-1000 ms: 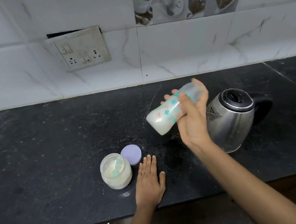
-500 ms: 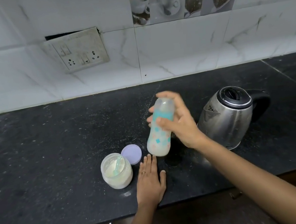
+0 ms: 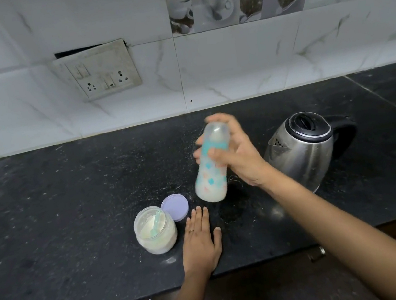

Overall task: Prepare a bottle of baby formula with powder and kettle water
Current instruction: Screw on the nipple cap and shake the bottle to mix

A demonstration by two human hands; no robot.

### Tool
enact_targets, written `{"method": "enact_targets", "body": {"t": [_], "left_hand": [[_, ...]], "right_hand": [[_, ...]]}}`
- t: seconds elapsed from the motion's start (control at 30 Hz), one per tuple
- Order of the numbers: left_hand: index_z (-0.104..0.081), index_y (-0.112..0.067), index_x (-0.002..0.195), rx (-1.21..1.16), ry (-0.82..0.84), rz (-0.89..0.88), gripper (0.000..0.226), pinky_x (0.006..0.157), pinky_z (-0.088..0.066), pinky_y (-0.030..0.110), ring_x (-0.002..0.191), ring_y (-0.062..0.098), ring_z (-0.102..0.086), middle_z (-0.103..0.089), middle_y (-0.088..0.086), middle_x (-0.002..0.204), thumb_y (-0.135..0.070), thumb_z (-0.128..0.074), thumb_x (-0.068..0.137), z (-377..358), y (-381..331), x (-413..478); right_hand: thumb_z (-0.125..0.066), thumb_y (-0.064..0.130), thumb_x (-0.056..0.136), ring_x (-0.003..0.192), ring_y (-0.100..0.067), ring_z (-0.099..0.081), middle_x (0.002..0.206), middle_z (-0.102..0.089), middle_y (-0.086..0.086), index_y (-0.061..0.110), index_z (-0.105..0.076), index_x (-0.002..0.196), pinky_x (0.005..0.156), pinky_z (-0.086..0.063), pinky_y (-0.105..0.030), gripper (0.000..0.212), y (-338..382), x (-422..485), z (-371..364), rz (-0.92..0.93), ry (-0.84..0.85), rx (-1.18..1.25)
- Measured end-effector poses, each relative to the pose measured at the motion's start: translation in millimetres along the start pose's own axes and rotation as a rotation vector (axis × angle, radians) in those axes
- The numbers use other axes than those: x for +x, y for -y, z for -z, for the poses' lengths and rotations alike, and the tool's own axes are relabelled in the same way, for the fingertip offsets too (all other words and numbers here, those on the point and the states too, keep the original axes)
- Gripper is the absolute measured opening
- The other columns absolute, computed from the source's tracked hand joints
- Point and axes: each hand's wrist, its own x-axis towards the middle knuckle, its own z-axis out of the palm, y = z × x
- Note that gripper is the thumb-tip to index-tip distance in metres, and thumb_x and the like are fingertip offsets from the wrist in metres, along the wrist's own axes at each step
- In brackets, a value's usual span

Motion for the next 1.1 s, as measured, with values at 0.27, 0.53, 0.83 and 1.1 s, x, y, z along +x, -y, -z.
{"method": "enact_targets", "body": {"t": [0.27, 0.53, 0.83, 1.1], "left_hand": [[-0.011, -0.018, 0.153, -0.004, -0.008, 0.002, 0.061, 0.115, 0.012, 0.021, 0.14, 0.001, 0.012, -0.007, -0.001, 0.16, -0.043, -0.027, 0.1, 2.5, -1.6, -1.0], [-0.012, -0.018, 0.153, 0.004, -0.005, 0.003, 0.07, 0.115, 0.011, 0.022, 0.141, 0.001, 0.01, -0.008, -0.001, 0.16, -0.052, -0.009, 0.092, 1.2, -1.3, -1.9], [-0.01, -0.018, 0.153, 0.001, 0.003, 0.004, 0.072, 0.113, 0.014, 0.021, 0.141, 0.001, 0.012, -0.006, -0.001, 0.16, -0.053, -0.006, 0.09, 2.6, -1.4, -2.2], [-0.009, -0.018, 0.153, 0.012, 0.016, 0.012, 0.073, 0.115, 0.012, 0.022, 0.141, 0.002, 0.013, -0.006, -0.001, 0.161, -0.052, -0.006, 0.089, 2.1, -1.2, -1.3]], "right_hand": [[-0.076, 0.01, 0.076, 0.088, -0.033, -0.066, 0.105, -0.06, -0.014, 0.022, -0.04, 0.126, 0.085, -0.053, -0.05, 0.063, 17.6, 15.2, 8.1, 0.013, 0.046, 0.041], [-0.063, 0.007, 0.085, 0.083, -0.034, -0.065, 0.104, -0.055, -0.017, 0.022, -0.035, 0.128, 0.083, -0.053, -0.049, 0.053, 23.2, 25.1, 5.8, 0.024, -0.025, 0.153], [-0.06, 0.003, 0.085, 0.084, -0.033, -0.065, 0.104, -0.058, -0.016, 0.021, -0.038, 0.128, 0.085, -0.051, -0.053, 0.051, 17.2, 21.3, 18.6, -0.043, -0.018, 0.049], [-0.057, 0.009, 0.088, 0.083, -0.033, -0.065, 0.101, -0.057, -0.018, 0.023, -0.039, 0.127, 0.081, -0.055, -0.05, 0.045, 11.0, 5.5, 13.4, -0.031, -0.081, 0.246]]}}
